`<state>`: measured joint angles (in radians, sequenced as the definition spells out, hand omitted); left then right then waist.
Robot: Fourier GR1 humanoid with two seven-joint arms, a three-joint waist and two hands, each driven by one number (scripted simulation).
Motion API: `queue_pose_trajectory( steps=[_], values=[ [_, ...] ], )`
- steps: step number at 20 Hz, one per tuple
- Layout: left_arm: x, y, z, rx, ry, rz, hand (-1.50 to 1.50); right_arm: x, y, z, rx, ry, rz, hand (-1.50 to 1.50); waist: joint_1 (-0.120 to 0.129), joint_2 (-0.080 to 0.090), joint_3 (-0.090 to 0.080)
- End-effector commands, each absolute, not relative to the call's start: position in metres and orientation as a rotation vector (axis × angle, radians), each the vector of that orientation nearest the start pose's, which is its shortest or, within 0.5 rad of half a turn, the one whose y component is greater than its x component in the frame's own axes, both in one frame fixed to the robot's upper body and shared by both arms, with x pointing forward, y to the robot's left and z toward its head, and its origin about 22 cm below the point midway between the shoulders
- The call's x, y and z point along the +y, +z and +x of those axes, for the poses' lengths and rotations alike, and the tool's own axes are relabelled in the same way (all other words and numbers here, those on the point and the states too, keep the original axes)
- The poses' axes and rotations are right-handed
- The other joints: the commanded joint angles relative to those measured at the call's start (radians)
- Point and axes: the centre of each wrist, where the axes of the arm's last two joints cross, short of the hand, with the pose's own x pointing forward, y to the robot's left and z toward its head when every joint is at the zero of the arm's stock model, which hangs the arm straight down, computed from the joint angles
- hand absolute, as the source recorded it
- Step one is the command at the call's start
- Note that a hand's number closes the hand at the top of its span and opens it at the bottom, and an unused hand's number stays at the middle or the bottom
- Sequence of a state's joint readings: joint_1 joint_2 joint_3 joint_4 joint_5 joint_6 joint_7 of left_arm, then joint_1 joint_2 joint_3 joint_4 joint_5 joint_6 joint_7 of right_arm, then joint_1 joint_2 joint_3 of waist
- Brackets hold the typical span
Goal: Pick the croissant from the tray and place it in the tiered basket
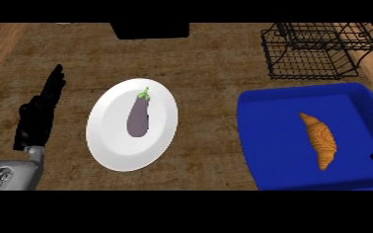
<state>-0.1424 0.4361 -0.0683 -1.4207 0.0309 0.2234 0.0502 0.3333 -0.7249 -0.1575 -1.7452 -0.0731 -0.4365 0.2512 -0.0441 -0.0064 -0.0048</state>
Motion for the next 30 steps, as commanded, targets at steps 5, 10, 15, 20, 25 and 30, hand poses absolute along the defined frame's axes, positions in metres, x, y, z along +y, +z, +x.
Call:
queue_pose_trajectory(
  steps=[5, 10, 15, 20, 25, 30],
  values=[
    [0.307, 0.038, 0.281, -1.538, -0.235, 0.438, 0.00, -0.383, 0.161, 0.175, -0.942, 0.368, -0.950, -1.50, 0.045, 0.008, 0.000],
    [0.308, 0.037, 0.273, -1.538, -0.246, 0.440, 0.00, -0.356, 0.176, 0.192, -0.844, 0.322, -0.968, -1.50, 0.056, 0.008, 0.004],
    [0.317, 0.046, 0.280, -1.557, -0.265, 0.426, 0.00, -0.339, 0.147, 0.225, -0.723, 0.305, -0.935, -1.50, 0.082, 0.015, 0.004],
    [0.284, 0.037, 0.276, -1.527, -0.242, 0.413, 0.00, -0.322, 0.148, 0.226, -0.635, 0.341, -0.884, -1.50, 0.058, 0.007, 0.004],
    [0.289, 0.051, 0.280, -1.539, -0.235, 0.418, 0.00, -0.338, 0.135, 0.229, -0.549, 0.392, -0.901, -1.50, 0.045, 0.005, 0.005],
    [0.305, 0.019, 0.274, -1.538, -0.236, 0.437, 0.00, -0.319, 0.110, 0.239, -0.541, 0.400, -0.881, -1.50, 0.050, 0.008, 0.004]
  ],
)
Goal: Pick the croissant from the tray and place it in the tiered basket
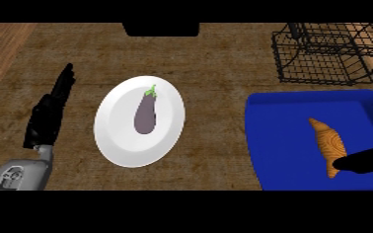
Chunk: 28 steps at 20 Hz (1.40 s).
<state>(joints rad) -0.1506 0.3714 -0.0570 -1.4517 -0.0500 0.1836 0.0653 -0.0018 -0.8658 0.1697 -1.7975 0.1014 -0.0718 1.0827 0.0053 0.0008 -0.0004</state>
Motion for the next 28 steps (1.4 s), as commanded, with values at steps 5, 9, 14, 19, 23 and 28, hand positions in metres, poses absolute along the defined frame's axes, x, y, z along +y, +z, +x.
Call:
queue_pose_trajectory(
  steps=[5, 9, 14, 19, 23, 28],
  values=[
    [0.290, 0.031, 0.274, -1.535, -0.227, 0.429, 0.00, -0.338, 0.107, 0.223, -0.526, 0.453, -0.935, -1.50, -0.010, -0.002, 0.000],
    [0.304, 0.029, 0.273, -1.540, -0.222, 0.443, 0.00, -0.309, 0.112, 0.231, -0.505, 0.468, -0.988, -1.50, -0.004, -0.001, 0.000],
    [0.293, 0.038, 0.269, -1.532, -0.230, 0.425, 0.00, -0.297, 0.093, 0.226, -0.519, 0.495, -1.030, -1.50, -0.005, -0.003, 0.000],
    [0.295, 0.044, 0.279, -1.525, -0.218, 0.444, 0.00, -0.311, 0.088, 0.236, -0.485, 0.498, -1.006, -1.50, -0.006, -0.001, 0.000],
    [0.289, 0.025, 0.281, -1.531, -0.232, 0.448, 0.00, -0.309, 0.067, 0.241, -0.455, 0.489, -0.987, -1.50, -0.004, 0.001, 0.000],
    [0.302, 0.021, 0.259, -1.527, -0.232, 0.434, 0.00, -0.323, 0.068, 0.232, -0.433, 0.479, -0.981, -1.50, -0.003, -0.002, 0.000]
  ],
)
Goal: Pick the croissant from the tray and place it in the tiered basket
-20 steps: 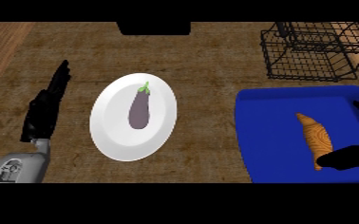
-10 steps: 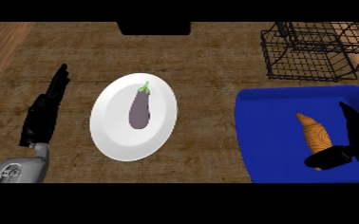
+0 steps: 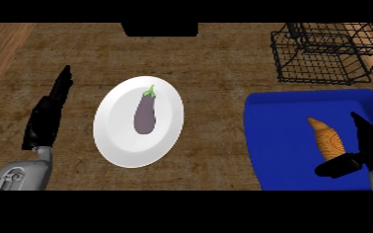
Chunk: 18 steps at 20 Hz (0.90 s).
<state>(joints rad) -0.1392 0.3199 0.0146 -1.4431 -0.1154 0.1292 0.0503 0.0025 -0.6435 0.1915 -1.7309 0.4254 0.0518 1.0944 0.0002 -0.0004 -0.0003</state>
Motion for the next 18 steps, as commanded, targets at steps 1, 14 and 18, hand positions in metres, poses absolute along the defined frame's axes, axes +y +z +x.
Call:
queue_pose_trajectory(
  steps=[1, 14, 18],
  values=[
    [0.294, 0.024, 0.273, -1.535, -0.239, 0.440, 0.00, -0.292, 0.060, 0.247, -0.463, 0.469, -0.978, -1.50, 0.003, 0.001, 0.000],
    [0.304, 0.038, 0.274, -1.542, -0.219, 0.435, 0.00, -0.310, 0.040, 0.264, -0.461, 0.469, -0.902, -1.50, 0.001, 0.000, 0.000],
    [0.302, 0.040, 0.268, -1.544, -0.229, 0.431, 0.00, -0.302, 0.022, 0.284, -0.445, 0.459, -0.874, -1.50, 0.006, 0.000, 0.000]
  ],
)
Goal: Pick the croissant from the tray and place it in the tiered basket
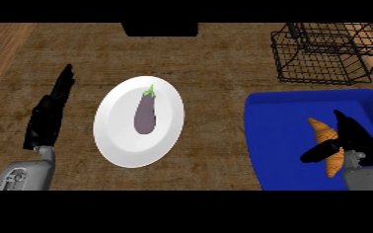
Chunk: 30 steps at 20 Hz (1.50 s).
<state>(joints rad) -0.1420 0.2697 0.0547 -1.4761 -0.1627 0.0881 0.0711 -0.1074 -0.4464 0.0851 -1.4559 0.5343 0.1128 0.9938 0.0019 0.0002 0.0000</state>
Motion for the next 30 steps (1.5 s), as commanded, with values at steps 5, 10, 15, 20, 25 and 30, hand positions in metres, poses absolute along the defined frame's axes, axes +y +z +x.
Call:
queue_pose_trajectory(
  steps=[5, 10, 15, 20, 25, 30],
  values=[
    [0.317, 0.034, 0.278, -1.539, -0.209, 0.424, 0.00, -0.314, 0.002, 0.249, -0.416, 0.702, -0.774, 1.50, -0.002, 0.000, 0.000],
    [0.308, 0.029, 0.274, -1.532, -0.225, 0.420, 0.00, -0.315, 0.010, 0.271, -0.438, 0.706, -0.880, 1.50, -0.001, 0.000, 0.000],
    [0.299, 0.040, 0.278, -1.539, -0.234, 0.439, 0.00, -0.330, 0.038, 0.268, -0.543, 0.555, -0.831, 1.50, -0.003, -0.001, 0.000],
    [0.276, 0.037, 0.283, -1.552, -0.282, 0.383, 0.00, -0.158, 0.056, 0.297, -0.901, 0.943, -0.719, 1.50, 0.068, 0.009, -0.001],
    [0.273, 0.032, 0.276, -1.549, -0.261, 0.413, 0.00, -0.080, 0.071, 0.305, -1.135, 0.947, -0.673, 1.50, 0.031, 0.002, 0.001],
    [0.292, 0.036, 0.279, -1.538, -0.241, 0.430, 0.00, -0.076, 0.126, 0.306, -1.388, 0.644, -0.705, 1.50, 0.006, -0.003, 0.000]
  ],
)
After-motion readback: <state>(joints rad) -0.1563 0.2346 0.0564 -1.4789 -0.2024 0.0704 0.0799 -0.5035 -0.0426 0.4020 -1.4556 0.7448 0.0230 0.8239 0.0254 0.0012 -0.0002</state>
